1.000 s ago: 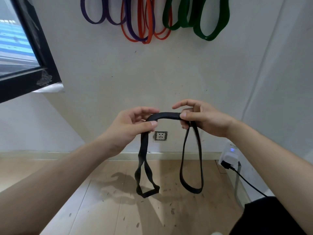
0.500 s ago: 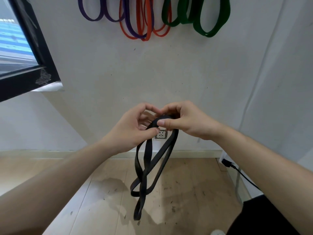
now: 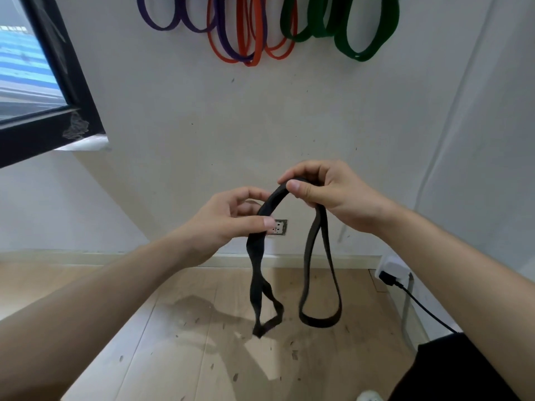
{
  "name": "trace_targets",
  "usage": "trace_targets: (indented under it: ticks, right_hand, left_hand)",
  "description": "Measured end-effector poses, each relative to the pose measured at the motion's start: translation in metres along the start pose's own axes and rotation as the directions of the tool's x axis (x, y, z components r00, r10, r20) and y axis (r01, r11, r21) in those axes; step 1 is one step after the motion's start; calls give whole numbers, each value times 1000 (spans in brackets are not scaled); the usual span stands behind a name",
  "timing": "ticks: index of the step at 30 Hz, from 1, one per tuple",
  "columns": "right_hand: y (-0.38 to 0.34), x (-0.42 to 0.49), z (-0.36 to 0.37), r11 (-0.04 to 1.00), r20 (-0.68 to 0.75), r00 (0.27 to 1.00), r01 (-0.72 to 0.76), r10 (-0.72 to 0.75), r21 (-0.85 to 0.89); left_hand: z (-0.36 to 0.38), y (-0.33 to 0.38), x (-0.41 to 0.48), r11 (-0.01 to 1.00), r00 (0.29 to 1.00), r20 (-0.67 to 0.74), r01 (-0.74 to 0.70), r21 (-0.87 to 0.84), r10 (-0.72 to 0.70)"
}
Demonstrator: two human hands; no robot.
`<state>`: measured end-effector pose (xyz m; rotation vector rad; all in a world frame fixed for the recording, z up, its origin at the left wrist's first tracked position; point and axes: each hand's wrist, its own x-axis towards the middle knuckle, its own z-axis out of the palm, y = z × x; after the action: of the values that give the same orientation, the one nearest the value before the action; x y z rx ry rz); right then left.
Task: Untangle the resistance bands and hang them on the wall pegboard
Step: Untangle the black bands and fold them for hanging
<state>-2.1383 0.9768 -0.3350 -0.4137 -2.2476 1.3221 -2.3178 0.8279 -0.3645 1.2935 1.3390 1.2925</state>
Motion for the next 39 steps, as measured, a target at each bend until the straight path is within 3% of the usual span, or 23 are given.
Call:
trace_targets:
  ticks: [4, 9, 16, 23, 28, 35, 39]
  right_hand:
    - [4, -3, -10, 996, 44, 999, -19, 23, -82]
    - [6, -7, -17, 963, 139, 987, -41, 80, -266]
    - [9, -10, -12, 971, 172, 979, -66, 107, -231]
    - [7, -10, -6, 982, 49, 997, -49, 59, -183]
    - [4, -10, -7, 980, 42, 999, -23, 32, -196]
    - [2, -10, -7, 980, 59, 998, 11, 0, -201]
    - [3, -10, -8, 983, 83, 996, -11, 26, -183]
  left_hand:
    - [1, 3, 0, 1000, 999, -32, -17, 3, 17]
    - [7, 5, -1, 976, 975, -176, -100, 196, 135]
    - [9, 8, -2, 981, 965, -239, -61, 184, 105]
    - [12, 8, 1, 968, 974, -220, 5, 252, 53]
    - [8, 10, -5, 994, 979, -199, -18, 108, 39]
    - [2, 14, -8, 967, 996, -88, 10, -253, -33]
    - [0, 15, -9, 954, 995, -82, 30, -298, -57]
